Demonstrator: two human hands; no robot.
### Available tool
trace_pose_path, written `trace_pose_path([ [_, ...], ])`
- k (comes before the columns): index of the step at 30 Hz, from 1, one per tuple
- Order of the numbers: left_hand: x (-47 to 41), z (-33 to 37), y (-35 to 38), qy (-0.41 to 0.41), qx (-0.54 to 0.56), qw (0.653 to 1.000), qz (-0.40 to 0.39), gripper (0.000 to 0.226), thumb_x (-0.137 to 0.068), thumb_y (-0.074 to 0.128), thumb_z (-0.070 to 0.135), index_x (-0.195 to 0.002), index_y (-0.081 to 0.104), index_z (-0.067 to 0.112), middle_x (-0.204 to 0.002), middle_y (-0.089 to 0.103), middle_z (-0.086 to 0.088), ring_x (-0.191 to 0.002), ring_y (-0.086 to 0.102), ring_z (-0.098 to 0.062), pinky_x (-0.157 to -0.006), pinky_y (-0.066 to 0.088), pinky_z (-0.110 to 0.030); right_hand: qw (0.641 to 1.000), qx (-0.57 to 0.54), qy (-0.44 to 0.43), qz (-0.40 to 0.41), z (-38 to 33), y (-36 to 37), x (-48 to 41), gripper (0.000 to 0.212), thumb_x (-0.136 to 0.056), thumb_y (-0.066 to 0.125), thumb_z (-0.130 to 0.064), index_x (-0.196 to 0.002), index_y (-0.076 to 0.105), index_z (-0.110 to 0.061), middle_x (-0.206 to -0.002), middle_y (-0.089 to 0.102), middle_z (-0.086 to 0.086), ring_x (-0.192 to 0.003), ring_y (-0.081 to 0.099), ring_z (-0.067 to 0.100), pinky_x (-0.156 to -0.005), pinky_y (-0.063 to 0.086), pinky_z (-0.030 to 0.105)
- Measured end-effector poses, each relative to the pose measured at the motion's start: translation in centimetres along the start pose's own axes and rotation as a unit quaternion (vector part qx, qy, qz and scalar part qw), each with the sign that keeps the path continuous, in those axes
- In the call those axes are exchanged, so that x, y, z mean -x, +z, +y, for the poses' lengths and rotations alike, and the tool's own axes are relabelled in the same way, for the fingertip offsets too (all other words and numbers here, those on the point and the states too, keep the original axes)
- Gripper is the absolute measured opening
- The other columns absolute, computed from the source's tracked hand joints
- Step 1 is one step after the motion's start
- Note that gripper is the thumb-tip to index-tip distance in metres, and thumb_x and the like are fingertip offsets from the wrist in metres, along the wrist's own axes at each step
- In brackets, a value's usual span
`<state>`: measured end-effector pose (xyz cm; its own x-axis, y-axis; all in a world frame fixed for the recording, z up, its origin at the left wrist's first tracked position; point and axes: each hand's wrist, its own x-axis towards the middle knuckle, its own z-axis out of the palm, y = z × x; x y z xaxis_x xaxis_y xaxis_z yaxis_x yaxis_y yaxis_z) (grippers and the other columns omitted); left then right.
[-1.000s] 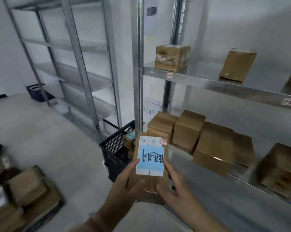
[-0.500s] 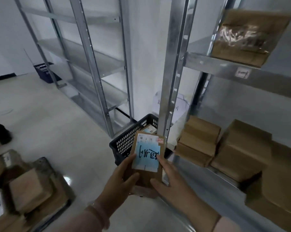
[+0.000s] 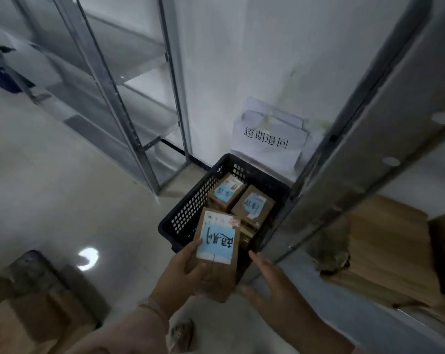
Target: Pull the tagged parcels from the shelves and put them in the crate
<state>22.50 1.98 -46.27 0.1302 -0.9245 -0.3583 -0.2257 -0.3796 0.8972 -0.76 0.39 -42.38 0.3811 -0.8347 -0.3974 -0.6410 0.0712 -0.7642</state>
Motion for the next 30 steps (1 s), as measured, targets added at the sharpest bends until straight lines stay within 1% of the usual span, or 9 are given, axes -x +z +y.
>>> trace_pose_path([
  [2, -3.5, -1.6, -0.9, -0.013, -0.014, 1.0, -0.019, 0.047, -0.092, 0.062, 0.018, -0.126, 0.048, 0.047, -0.123, 0.05, 0.012, -0.105, 0.054, 0.0, -0.081, 0.048, -0.01, 1.0, -0.006, 0.014, 0.014, 0.0, 1.3, -2.0, 0.062, -0.086, 0.057, -0.06, -0.127, 0.012, -0.069, -0.152, 0.014, -0.027, -0.142, 0.014, 0.001, -0.115, 0.025, 0.034],
  [5, -9.3, -3.8, -2.4, -0.035, -0.037, 0.998, -0.045, 0.05, -0.091, 0.064, 0.019, -0.132, 0.048, 0.042, -0.13, 0.051, 0.006, -0.115, 0.055, -0.012, -0.097, 0.05, -0.032, 0.998, -0.015, 0.042, 0.035, 0.0, 3.6, -5.3, 0.062, -0.086, 0.058, -0.057, -0.122, 0.01, -0.075, -0.145, 0.011, -0.037, -0.14, 0.014, -0.006, -0.113, 0.021, 0.022],
  [8, -15.9, -5.7, -3.4, -0.032, -0.057, 0.995, -0.075, 0.052, -0.089, 0.065, 0.018, -0.133, 0.048, 0.04, -0.13, 0.051, 0.005, -0.116, 0.056, -0.014, -0.096, 0.051, -0.032, 0.995, -0.044, 0.077, 0.055, 0.4, 5.7, -9.3, 0.06, -0.084, 0.055, -0.061, -0.122, 0.012, -0.079, -0.146, 0.008, -0.042, -0.137, 0.012, -0.014, -0.111, 0.017, 0.017],
  [11, -22.3, -8.0, -3.5, -0.042, -0.11, 0.989, -0.091, 0.056, -0.087, 0.066, 0.021, -0.136, 0.046, 0.039, -0.13, 0.052, 0.002, -0.113, 0.057, -0.015, -0.097, 0.051, -0.036, 0.991, -0.054, 0.097, 0.068, 1.3, 7.3, -13.6, 0.059, -0.086, 0.051, -0.061, -0.119, 0.007, -0.084, -0.139, 0.003, -0.049, -0.134, 0.008, -0.019, -0.108, 0.013, 0.013],
  [15, -28.9, -12.2, -2.9, -0.09, -0.206, 0.967, -0.123, 0.06, -0.082, 0.064, 0.031, -0.137, 0.043, 0.043, -0.131, 0.052, -0.004, -0.114, 0.057, -0.024, -0.099, 0.049, -0.042, 0.987, -0.085, 0.122, 0.062, 3.3, 9.2, -18.7, 0.058, -0.087, 0.048, -0.063, -0.121, 0.006, -0.083, -0.131, -0.001, -0.058, -0.134, 0.007, -0.019, -0.111, 0.013, 0.021],
  [18, -32.2, -15.3, -2.3, -0.126, -0.253, 0.947, -0.151, 0.061, -0.082, 0.06, 0.037, -0.138, 0.039, 0.047, -0.13, 0.052, -0.006, -0.113, 0.057, -0.028, -0.098, 0.049, -0.043, 0.984, -0.097, 0.135, 0.059, 5.2, 10.4, -21.3, 0.058, -0.087, 0.048, -0.062, -0.125, 0.008, -0.079, -0.137, 0.001, -0.054, -0.137, 0.009, -0.014, -0.116, 0.016, 0.028],
  [22, -34.8, -18.2, -1.5, -0.128, -0.235, 0.951, -0.155, 0.058, -0.086, 0.06, 0.03, -0.137, 0.04, 0.048, -0.131, 0.052, -0.004, -0.112, 0.057, -0.026, -0.093, 0.052, -0.038, 0.984, -0.1, 0.137, 0.061, 7.1, 11.0, -24.2, 0.054, -0.088, 0.046, -0.062, -0.126, 0.011, -0.078, -0.145, 0.005, -0.045, -0.138, 0.007, -0.013, -0.114, 0.013, 0.025],
  [26, -36.4, -19.8, -0.9, -0.121, -0.167, 0.967, -0.149, 0.057, -0.086, 0.061, 0.021, -0.136, 0.044, 0.044, -0.137, 0.05, -0.002, -0.119, 0.054, -0.022, -0.103, 0.047, -0.042, 0.983, -0.097, 0.136, 0.074, 8.5, 11.2, -25.9, 0.049, -0.088, 0.044, -0.061, -0.122, 0.013, -0.078, -0.133, 0.002, -0.055, -0.136, 0.006, -0.016, -0.11, 0.012, 0.018],
  [30, -36.9, -21.4, -0.9, -0.114, -0.151, 0.971, -0.146, 0.057, -0.09, 0.058, 0.006, -0.14, 0.045, 0.03, -0.143, 0.045, -0.006, -0.126, 0.049, -0.023, -0.106, 0.044, -0.042, 0.978, -0.098, 0.145, 0.111, 9.3, 11.4, -26.2, 0.055, -0.076, 0.038, -0.071, -0.127, 0.018, -0.073, -0.127, 0.006, -0.058, -0.134, 0.011, -0.019, -0.108, 0.013, 0.014],
])
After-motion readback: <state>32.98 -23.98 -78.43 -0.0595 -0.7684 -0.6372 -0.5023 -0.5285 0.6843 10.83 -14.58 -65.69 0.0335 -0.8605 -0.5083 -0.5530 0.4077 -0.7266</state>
